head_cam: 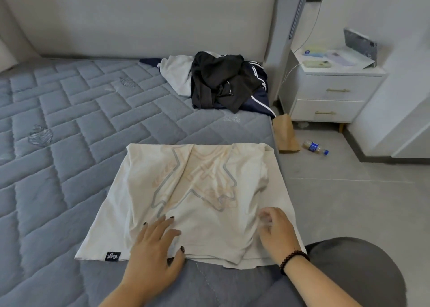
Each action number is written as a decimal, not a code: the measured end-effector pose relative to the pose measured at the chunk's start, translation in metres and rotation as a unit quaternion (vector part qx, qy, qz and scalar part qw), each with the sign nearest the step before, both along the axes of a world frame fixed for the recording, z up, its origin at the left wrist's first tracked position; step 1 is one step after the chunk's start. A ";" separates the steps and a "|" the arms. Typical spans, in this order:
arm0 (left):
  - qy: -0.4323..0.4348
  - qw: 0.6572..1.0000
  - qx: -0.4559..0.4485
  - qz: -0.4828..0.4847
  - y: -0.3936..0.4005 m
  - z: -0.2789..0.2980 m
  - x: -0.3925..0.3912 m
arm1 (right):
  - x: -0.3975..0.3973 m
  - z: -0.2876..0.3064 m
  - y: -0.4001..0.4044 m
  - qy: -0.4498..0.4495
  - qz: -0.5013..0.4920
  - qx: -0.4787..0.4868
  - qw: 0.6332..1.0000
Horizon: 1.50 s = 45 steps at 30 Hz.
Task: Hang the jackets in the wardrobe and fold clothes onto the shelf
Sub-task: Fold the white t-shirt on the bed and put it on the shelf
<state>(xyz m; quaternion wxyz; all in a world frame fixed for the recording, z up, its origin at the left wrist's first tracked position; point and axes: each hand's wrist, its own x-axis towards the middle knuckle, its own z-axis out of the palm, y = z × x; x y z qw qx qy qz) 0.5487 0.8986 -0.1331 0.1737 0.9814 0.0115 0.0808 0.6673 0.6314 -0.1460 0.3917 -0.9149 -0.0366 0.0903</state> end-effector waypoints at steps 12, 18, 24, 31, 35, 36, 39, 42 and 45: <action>0.079 0.990 -0.104 -0.053 -0.134 -0.032 0.080 | 0.054 -0.015 0.001 0.232 -0.201 0.262 0.915; 0.022 0.991 -0.121 -0.056 -0.130 -0.039 0.073 | 0.062 -0.006 -0.007 0.278 -0.208 0.307 0.886; 0.007 0.980 -0.200 -0.021 -0.140 -0.043 0.058 | 0.050 0.003 -0.023 0.295 -0.252 0.361 0.848; 0.034 0.980 -0.190 -0.048 -0.150 -0.048 0.049 | 0.021 0.007 -0.052 0.311 -0.248 0.332 0.855; 0.034 0.963 -0.267 -0.009 -0.148 -0.024 0.070 | 0.021 0.010 -0.051 0.347 -0.218 0.281 0.868; 0.030 0.956 -0.290 0.012 -0.146 -0.016 0.083 | 0.024 0.010 -0.049 0.346 -0.222 0.272 0.870; 0.050 0.961 -0.269 0.046 -0.143 0.006 0.143 | 0.036 0.007 -0.042 0.307 -0.236 0.279 0.879; 0.127 0.977 -0.166 0.045 -0.150 0.015 0.212 | 0.048 0.004 -0.032 0.233 -0.204 0.251 0.917; 0.228 0.968 -0.070 0.083 -0.161 0.011 0.262 | 0.049 0.002 -0.027 0.200 -0.186 0.188 0.944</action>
